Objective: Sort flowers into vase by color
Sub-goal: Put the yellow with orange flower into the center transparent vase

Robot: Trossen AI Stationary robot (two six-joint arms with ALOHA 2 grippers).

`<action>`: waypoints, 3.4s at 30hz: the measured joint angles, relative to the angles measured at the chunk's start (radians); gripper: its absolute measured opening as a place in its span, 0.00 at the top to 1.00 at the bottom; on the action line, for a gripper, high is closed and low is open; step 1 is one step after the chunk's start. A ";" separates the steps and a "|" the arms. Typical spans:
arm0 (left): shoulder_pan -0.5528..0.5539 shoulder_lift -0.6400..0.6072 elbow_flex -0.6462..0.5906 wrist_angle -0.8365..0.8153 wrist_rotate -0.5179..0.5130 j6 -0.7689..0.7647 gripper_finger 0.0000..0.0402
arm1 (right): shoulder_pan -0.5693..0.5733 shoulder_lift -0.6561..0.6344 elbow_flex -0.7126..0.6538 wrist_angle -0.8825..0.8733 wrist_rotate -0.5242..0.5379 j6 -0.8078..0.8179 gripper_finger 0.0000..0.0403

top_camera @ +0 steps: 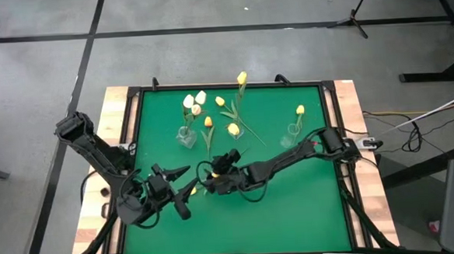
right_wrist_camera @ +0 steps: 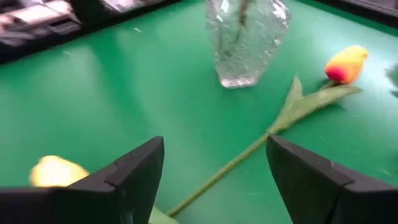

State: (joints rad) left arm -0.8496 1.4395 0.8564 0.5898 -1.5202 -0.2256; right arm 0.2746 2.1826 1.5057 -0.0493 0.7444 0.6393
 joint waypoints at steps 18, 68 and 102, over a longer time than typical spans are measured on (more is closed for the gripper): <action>-0.016 0.000 0.000 0.001 -0.008 -0.008 0.44 | -0.096 0.095 0.010 0.030 -0.052 0.101 0.29; -0.016 0.000 0.000 -0.015 -0.008 -0.007 0.44 | -0.103 0.092 0.005 -0.149 -0.117 0.219 1.00; -0.017 0.000 0.000 -0.017 -0.008 -0.003 0.44 | -0.104 -0.084 0.007 -0.268 0.206 0.222 1.00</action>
State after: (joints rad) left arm -0.8669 1.4394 0.8566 0.5726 -1.5277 -0.2291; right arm 0.1707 2.0987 1.5131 -0.3177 0.9507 0.8616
